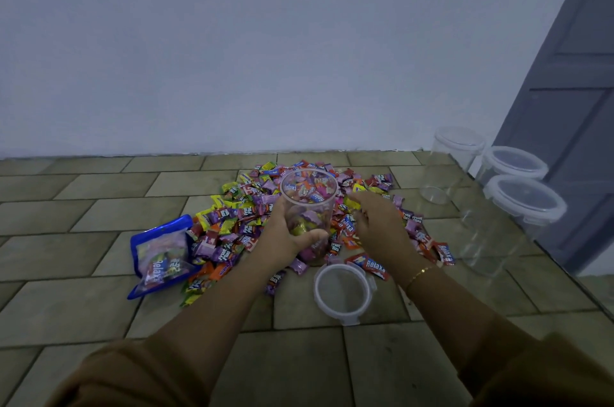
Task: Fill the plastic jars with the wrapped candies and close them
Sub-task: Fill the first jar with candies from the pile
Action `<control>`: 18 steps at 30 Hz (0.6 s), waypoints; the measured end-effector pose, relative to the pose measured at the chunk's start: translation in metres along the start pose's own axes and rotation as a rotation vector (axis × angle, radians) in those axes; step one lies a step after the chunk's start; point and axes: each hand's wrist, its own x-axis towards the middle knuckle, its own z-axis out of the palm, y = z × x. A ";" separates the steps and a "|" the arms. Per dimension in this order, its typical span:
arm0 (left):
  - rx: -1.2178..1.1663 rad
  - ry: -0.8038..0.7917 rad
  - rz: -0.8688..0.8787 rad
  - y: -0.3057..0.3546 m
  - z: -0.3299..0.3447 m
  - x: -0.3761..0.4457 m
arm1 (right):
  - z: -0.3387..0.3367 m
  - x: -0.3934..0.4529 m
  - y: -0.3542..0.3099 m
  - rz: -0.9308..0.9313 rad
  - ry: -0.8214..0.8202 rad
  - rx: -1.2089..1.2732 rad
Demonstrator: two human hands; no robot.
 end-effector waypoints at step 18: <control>-0.010 0.009 -0.017 0.005 -0.002 -0.006 | 0.039 -0.046 0.029 -0.015 -0.232 -0.193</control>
